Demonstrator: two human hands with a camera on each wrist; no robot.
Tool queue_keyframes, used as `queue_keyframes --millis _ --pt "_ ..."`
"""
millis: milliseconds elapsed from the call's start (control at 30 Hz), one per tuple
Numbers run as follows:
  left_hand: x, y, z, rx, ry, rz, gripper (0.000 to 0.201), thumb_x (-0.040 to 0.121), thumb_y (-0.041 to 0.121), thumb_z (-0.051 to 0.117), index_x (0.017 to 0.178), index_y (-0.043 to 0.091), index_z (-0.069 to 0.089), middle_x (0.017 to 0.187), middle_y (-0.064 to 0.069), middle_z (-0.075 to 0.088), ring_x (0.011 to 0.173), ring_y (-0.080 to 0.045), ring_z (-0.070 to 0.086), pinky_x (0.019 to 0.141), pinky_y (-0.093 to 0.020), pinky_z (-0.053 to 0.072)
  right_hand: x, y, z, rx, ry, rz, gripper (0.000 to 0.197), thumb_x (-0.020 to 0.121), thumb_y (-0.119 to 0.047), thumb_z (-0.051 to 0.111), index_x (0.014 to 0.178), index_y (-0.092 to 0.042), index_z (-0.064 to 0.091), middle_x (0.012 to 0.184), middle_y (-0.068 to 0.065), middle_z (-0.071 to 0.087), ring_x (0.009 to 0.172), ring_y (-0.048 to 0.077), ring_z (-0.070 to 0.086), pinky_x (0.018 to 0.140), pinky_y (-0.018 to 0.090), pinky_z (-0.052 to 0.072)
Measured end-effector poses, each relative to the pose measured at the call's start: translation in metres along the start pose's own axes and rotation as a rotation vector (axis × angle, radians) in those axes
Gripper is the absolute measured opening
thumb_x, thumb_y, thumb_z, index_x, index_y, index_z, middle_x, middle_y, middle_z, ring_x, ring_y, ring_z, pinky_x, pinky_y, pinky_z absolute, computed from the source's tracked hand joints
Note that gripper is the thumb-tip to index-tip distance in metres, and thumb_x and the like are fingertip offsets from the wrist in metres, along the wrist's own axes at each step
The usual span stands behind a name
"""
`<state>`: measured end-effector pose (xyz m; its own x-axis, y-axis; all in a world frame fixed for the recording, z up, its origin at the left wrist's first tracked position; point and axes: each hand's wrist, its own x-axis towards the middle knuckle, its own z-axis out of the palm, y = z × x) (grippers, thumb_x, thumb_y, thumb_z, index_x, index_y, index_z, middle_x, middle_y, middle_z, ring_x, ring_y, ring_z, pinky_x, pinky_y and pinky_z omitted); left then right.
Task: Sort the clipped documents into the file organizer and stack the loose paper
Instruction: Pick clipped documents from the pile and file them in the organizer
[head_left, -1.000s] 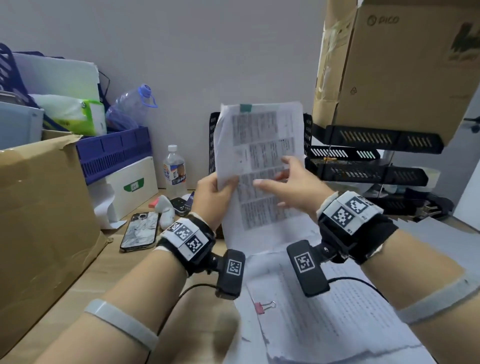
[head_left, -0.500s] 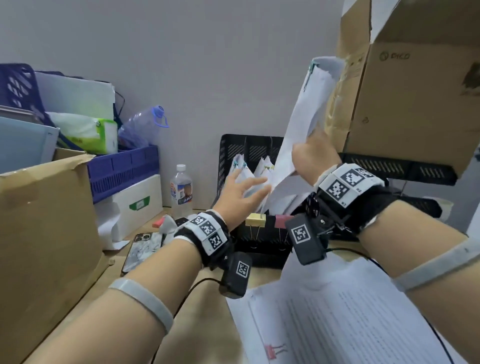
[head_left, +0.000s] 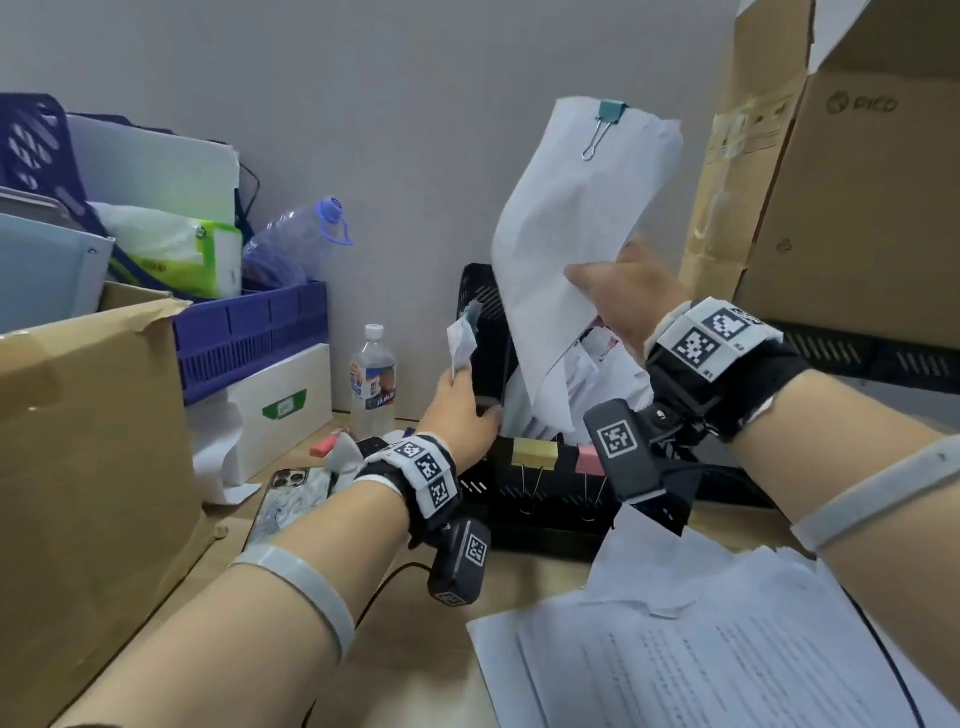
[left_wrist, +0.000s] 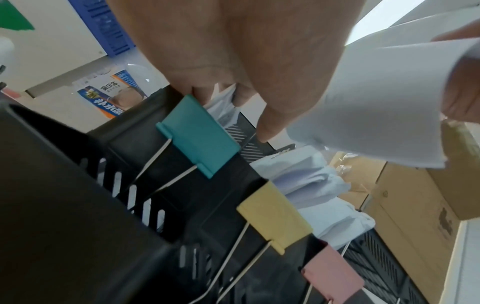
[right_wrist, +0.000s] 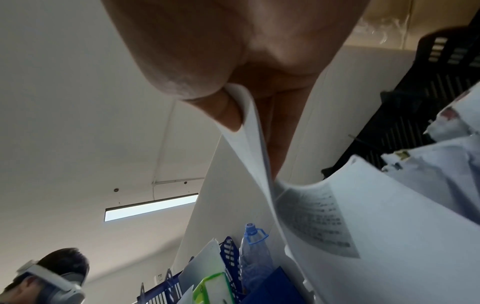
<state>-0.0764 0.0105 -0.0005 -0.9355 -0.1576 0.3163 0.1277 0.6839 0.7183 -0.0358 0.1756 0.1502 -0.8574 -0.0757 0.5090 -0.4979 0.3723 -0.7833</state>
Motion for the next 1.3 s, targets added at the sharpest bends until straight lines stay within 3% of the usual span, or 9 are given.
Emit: queue_keyframes --millis 133,233,333,433,567,767,1100,1233,1300 --pt "0.005 -0.006 -0.005 -0.116 0.039 0.015 0.080 0.091 0.011 0.056 0.159 0.028 0.017 0.153 -0.011 0.037 0.140 -0.031 0.043 0.111 -0.035 0.037 0.006 0.000 0.019 0.085 -0.021 -0.012 0.015 0.093 0.006 0.053 0.094 0.020 0.058 0.097 0.036 0.065 0.080 0.043 0.067 0.061 0.033 0.053" --pt "0.004 -0.007 -0.010 -0.126 -0.001 -0.030 0.089 0.091 0.001 0.048 0.162 0.030 0.003 0.161 -0.014 0.027 0.146 -0.035 0.033 0.115 -0.038 0.033 0.011 0.005 0.032 0.065 -0.028 0.042 0.017 0.093 0.006 0.051 0.077 0.003 0.055 0.085 0.015 0.052 0.067 0.022 0.052 0.053 0.022 0.047" --pt "0.003 -0.010 -0.014 -0.144 -0.022 -0.065 0.092 0.091 -0.004 0.048 0.161 0.028 -0.004 0.163 -0.014 0.023 0.149 -0.034 0.029 0.119 -0.040 0.029 0.018 0.018 0.047 0.065 -0.038 0.121 0.006 0.088 0.008 0.050 0.087 0.010 0.056 0.085 0.013 0.050 0.079 0.026 0.051 0.065 0.038 0.051" --pt "0.006 -0.013 -0.015 -0.146 -0.036 -0.053 0.091 0.091 -0.003 0.048 0.161 0.026 -0.003 0.158 -0.016 0.031 0.144 -0.035 0.036 0.118 -0.042 0.031 0.027 0.017 0.054 0.021 0.027 0.099 0.013 0.088 0.004 0.055 0.075 0.002 0.052 0.081 0.014 0.053 0.068 0.024 0.054 0.059 0.024 0.047" --pt "0.010 -0.019 -0.014 -0.163 -0.018 0.004 0.095 0.088 -0.003 0.047 0.159 0.039 0.000 0.139 -0.021 0.047 0.123 -0.040 0.055 0.106 -0.051 0.048 0.042 -0.001 0.051 0.126 0.207 0.035 0.029 0.091 -0.006 0.056 0.115 0.011 0.053 0.115 0.026 0.062 0.114 0.042 0.058 0.076 0.031 0.051" --pt "0.007 -0.020 -0.018 -0.172 -0.051 -0.053 0.085 0.094 -0.003 0.039 0.162 0.028 -0.001 0.165 -0.013 0.021 0.146 -0.032 0.033 0.108 -0.030 0.033 0.048 0.025 0.063 0.010 0.109 0.045 0.021 0.091 -0.001 0.048 0.078 -0.018 0.048 0.096 0.011 0.057 0.094 0.031 0.057 0.081 0.036 0.045" --pt "0.004 -0.017 -0.019 -0.184 -0.062 -0.043 0.087 0.093 -0.003 0.042 0.162 0.028 -0.002 0.160 -0.014 0.027 0.145 -0.030 0.034 0.104 -0.023 0.027 0.045 0.061 0.093 -0.031 0.128 0.132 0.036 0.100 -0.014 0.044 0.134 -0.006 0.050 0.133 0.011 0.058 0.124 0.028 0.054 0.088 0.022 0.032" --pt "0.005 -0.018 -0.019 -0.162 -0.055 -0.043 0.086 0.094 -0.004 0.040 0.162 0.028 -0.001 0.160 -0.013 0.027 0.143 -0.029 0.036 0.096 -0.019 0.027 0.049 0.062 0.101 -0.087 0.148 -0.005 0.050 0.095 -0.021 0.042 0.144 -0.018 0.038 0.133 0.006 0.057 0.119 0.031 0.056 0.102 0.035 0.040" --pt "0.005 -0.018 -0.018 -0.139 -0.057 -0.041 0.088 0.092 -0.006 0.039 0.162 0.029 -0.002 0.162 -0.013 0.025 0.141 -0.029 0.038 0.094 -0.020 0.030 0.046 0.069 0.104 -0.221 -0.002 0.055 0.046 0.095 -0.019 0.042 0.141 -0.014 0.038 0.116 0.008 0.058 0.102 0.033 0.059 0.087 0.033 0.045"
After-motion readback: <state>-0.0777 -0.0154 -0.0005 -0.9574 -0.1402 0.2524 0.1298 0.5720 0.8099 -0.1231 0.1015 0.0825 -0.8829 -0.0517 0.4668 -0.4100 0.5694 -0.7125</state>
